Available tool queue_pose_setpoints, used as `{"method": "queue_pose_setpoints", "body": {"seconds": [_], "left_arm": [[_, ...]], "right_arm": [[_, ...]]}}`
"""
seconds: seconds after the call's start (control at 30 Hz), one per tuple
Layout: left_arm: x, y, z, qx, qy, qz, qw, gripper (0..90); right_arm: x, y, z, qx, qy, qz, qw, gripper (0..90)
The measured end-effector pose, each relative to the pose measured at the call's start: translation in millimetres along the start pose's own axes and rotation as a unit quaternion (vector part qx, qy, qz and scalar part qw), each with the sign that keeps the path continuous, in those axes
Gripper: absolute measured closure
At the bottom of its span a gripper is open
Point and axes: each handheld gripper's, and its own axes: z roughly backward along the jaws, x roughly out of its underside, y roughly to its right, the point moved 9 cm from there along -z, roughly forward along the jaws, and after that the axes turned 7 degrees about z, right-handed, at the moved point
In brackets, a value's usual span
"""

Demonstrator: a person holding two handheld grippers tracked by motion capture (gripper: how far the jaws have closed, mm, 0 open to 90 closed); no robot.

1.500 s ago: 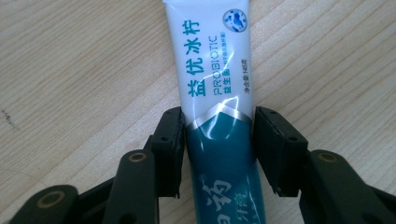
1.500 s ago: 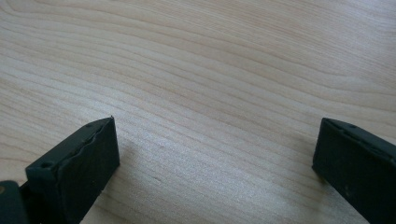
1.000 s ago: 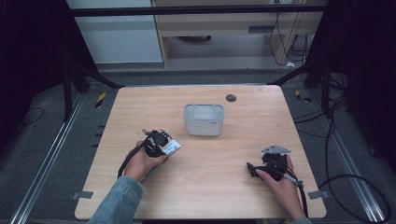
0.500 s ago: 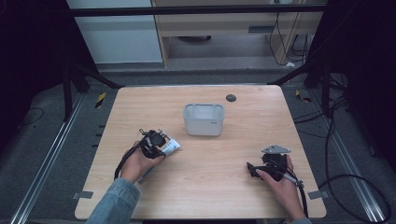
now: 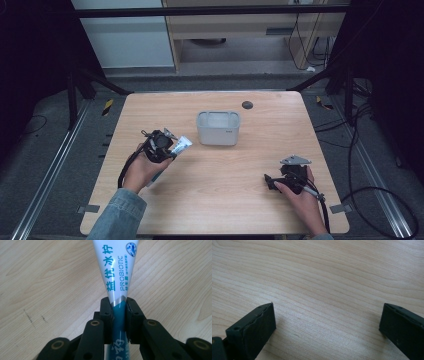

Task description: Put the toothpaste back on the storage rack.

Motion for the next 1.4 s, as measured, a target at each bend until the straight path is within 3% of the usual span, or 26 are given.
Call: {"method": "queue_pose_setpoints", "body": {"seconds": [0.77, 1.4], "left_arm": [[-32.0, 6.7, 19.6, 0.007, 0.053, -0.006, 0.9985, 77.8], [-55.5, 18.7, 25.0, 0.013, 0.081, -0.009, 0.9966, 77.8]], "right_arm": [[-0.1, -0.1, 0.0, -0.001, 0.000, 0.000, 1.0000, 0.8], [-0.3, -0.9, 0.3, -0.001, 0.000, -0.006, 1.0000, 0.8]]}}
